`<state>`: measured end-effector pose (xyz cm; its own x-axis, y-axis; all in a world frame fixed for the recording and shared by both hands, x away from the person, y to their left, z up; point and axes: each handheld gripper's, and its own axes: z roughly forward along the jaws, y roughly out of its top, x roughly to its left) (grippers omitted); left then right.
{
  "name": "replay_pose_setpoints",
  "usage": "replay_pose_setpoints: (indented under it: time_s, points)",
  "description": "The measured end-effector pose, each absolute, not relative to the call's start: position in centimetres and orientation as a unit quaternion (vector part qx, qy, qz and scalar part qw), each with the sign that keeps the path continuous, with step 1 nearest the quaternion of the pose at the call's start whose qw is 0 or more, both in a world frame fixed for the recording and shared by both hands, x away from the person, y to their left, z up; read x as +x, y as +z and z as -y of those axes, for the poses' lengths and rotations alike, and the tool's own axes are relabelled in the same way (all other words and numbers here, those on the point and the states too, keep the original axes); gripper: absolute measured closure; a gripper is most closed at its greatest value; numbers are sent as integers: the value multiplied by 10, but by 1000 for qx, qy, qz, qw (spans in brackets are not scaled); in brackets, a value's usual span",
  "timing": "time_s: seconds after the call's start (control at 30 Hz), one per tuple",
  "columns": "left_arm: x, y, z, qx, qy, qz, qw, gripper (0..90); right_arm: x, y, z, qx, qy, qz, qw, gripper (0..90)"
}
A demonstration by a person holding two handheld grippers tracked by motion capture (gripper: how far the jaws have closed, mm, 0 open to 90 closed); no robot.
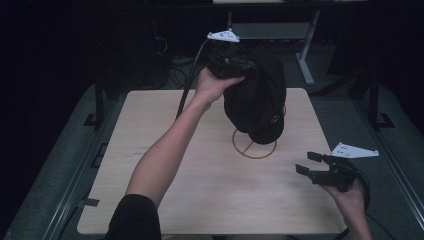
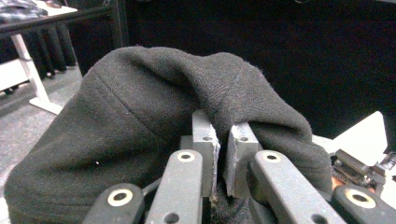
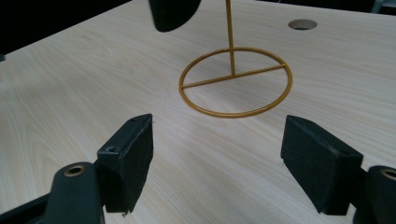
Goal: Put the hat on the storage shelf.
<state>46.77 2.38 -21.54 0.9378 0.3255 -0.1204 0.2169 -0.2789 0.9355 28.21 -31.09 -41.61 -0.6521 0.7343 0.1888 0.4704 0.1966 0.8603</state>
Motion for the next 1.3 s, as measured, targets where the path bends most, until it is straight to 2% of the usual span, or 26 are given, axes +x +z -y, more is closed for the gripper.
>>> replay_pose_setpoints:
  time_s: [0.2, 0.33, 0.47, 0.53, 0.57, 0.67, 1.3]
  points:
    - [473, -221, -11, 799, 39, -176, 573, 843, 282, -417, 308, 391, 490, -768, 131, 249]
    - [478, -229, 7, 816, 37, -183, 546, 831, 282, -418, 309, 391, 491, -768, 128, 247]
    - [484, -237, 23, 828, 14, -202, 523, 751, 282, -420, 310, 394, 491, -767, 125, 248]
    - [485, -240, 25, 822, -4, -210, 529, 639, 281, -421, 310, 395, 488, -768, 125, 247]
    - [486, -241, 26, 823, -8, -205, 529, 629, 281, -421, 310, 395, 488, -768, 124, 247]
    - [483, -242, 27, 835, 13, -205, 511, 576, 280, -422, 311, 396, 489, -768, 125, 247]
    - [470, -233, 9, 846, 44, -200, 493, 488, 279, -425, 307, 398, 477, -773, 129, 234]
